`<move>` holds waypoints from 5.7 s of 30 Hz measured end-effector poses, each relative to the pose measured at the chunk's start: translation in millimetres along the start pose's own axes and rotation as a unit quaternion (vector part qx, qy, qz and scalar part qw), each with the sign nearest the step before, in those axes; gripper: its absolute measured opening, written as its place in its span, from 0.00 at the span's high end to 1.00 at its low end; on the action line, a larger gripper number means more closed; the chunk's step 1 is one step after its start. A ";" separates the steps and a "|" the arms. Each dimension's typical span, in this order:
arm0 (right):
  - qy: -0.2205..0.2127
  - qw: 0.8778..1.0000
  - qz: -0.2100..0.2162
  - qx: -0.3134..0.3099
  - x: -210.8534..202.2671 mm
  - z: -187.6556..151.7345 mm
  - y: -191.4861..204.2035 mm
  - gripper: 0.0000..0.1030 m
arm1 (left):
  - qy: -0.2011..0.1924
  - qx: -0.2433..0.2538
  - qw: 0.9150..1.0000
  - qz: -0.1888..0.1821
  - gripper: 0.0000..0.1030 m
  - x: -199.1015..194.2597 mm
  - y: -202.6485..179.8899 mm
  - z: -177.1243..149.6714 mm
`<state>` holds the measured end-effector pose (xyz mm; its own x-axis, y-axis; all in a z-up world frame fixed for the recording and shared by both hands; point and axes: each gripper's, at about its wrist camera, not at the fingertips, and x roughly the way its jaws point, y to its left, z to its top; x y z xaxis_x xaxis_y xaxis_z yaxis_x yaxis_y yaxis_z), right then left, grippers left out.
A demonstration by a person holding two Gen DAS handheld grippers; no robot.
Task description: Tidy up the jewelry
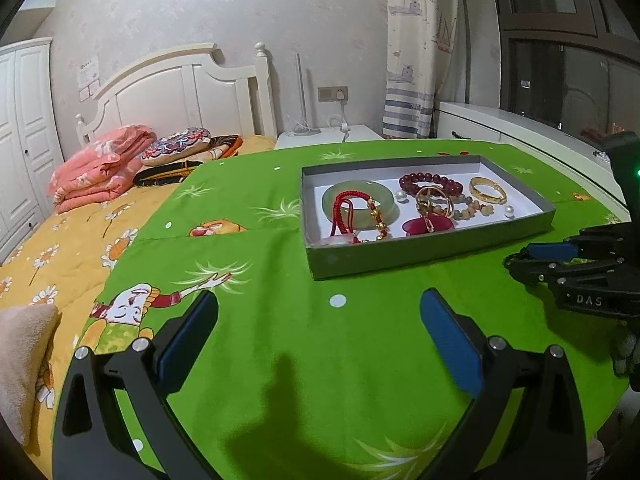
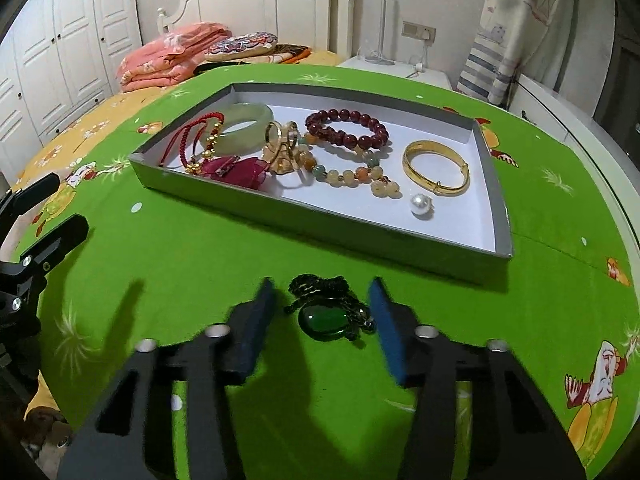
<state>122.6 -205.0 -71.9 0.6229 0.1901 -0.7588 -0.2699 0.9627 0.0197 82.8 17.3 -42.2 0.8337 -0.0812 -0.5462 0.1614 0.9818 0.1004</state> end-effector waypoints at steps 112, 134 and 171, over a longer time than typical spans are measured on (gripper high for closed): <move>-0.172 0.979 -0.083 0.069 -45.2 36.8 -12.2 0.18 | -0.059 -0.060 0.994 0.068 0.05 15.0 -14.1 73.2; -0.202 0.974 -0.095 0.044 -82.8 -19.5 24.3 0.18 | -0.053 -0.035 0.997 0.047 0.05 -25.0 -37.1 27.8; -0.191 0.975 -0.099 0.048 -75.5 -28.2 21.6 0.18 | -0.037 -0.042 0.998 0.037 0.05 -19.6 -34.2 22.1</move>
<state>49.0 -204.0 -32.5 0.8892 0.0398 -0.4557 -0.0590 0.9979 -0.0279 72.6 -18.4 -16.6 0.8792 -0.0164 -0.4762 0.0545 0.9963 0.0662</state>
